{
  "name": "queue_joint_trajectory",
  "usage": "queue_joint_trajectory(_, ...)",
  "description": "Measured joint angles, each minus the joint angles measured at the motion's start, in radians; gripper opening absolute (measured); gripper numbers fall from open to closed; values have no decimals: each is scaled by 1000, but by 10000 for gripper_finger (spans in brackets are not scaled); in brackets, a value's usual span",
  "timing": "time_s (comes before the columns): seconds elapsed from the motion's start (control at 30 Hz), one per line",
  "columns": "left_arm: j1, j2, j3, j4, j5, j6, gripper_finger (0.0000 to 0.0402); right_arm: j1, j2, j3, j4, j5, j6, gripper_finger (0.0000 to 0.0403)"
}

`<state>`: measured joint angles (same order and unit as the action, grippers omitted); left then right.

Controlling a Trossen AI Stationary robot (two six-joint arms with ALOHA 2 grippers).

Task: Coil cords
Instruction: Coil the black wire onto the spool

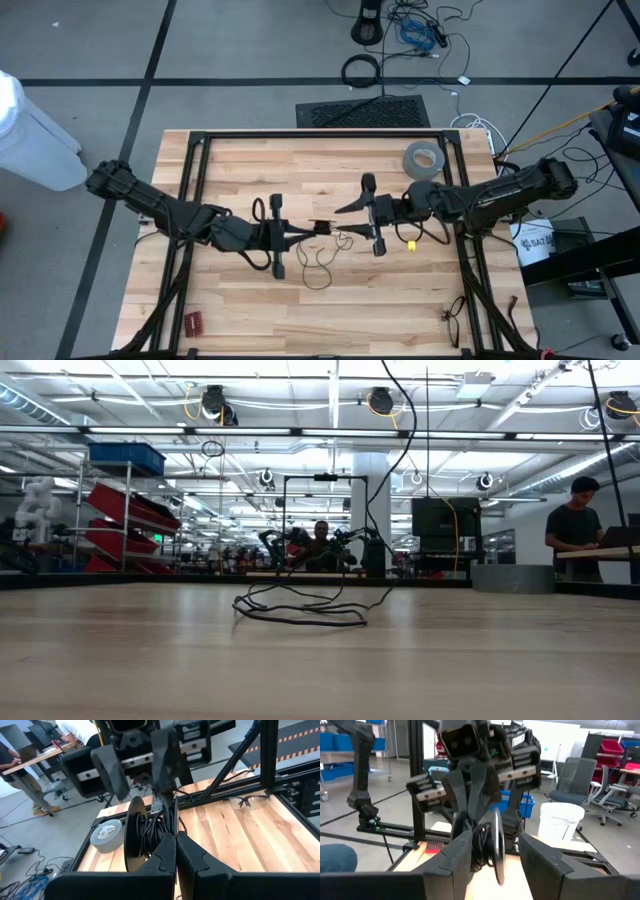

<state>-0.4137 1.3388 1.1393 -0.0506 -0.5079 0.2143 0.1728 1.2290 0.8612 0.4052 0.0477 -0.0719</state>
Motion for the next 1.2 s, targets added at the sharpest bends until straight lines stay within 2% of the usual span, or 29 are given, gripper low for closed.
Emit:
queue_joint_trajectory(0.67, -1, 0, 0, 21, 22, -2, 0, -1, 18, 0, -1, 4, 0, 151)
queue_joint_trajectory(1.0, -1, -1, 0, 32, 34, 0, 0, -4, 74, 0, 57, -3, -8, 150)
queue_joint_trajectory(1.2, -1, -1, 0, 35, 37, 1, 0, -4, 73, 0, 60, -28, -18, 115)
